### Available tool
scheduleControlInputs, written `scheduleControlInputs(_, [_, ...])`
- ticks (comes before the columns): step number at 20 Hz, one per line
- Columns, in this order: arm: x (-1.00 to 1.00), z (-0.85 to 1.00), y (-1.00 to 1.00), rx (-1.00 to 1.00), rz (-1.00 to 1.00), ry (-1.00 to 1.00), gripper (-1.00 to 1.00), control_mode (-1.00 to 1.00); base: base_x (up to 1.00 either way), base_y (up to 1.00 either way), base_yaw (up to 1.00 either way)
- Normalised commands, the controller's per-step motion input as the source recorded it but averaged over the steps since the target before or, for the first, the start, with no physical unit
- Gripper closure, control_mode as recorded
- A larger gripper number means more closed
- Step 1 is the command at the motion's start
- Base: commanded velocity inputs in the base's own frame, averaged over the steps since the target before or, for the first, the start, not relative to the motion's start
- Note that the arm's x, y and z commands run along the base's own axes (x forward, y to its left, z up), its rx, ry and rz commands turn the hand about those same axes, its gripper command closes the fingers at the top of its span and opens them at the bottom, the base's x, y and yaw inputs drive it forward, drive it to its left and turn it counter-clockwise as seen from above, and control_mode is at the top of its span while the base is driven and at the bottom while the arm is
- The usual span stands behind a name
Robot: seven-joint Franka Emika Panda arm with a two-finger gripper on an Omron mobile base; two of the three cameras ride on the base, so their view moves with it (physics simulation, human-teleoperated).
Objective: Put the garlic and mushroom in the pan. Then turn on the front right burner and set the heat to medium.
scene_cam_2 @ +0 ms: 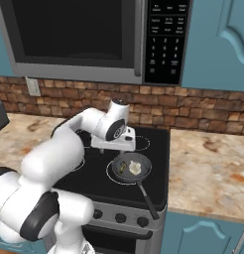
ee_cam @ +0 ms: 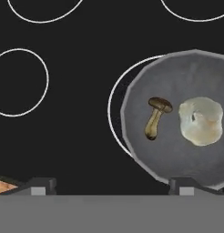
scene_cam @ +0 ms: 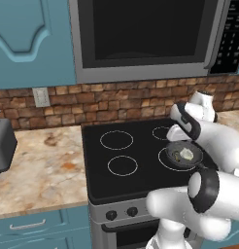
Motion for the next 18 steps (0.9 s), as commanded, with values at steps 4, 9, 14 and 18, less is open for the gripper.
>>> scheduleControlInputs(4, [-0.50, 0.25, 0.51, 0.00, 0.02, -0.05, -1.00, -1.00, 0.00, 0.00, 0.00])
scheduleControlInputs(9, [-0.41, 0.00, 0.02, 0.00, 0.00, -0.03, -1.00, -1.00, 0.00, 0.00, 0.00])
scheduleControlInputs(14, [-0.41, 0.09, -0.14, 0.00, 0.00, -0.01, -1.00, -1.00, 0.00, 0.00, 0.00])
scheduleControlInputs(18, [-0.24, 0.18, -0.37, 0.00, -0.01, -0.05, -1.00, -1.00, 0.00, 0.00, 0.00])
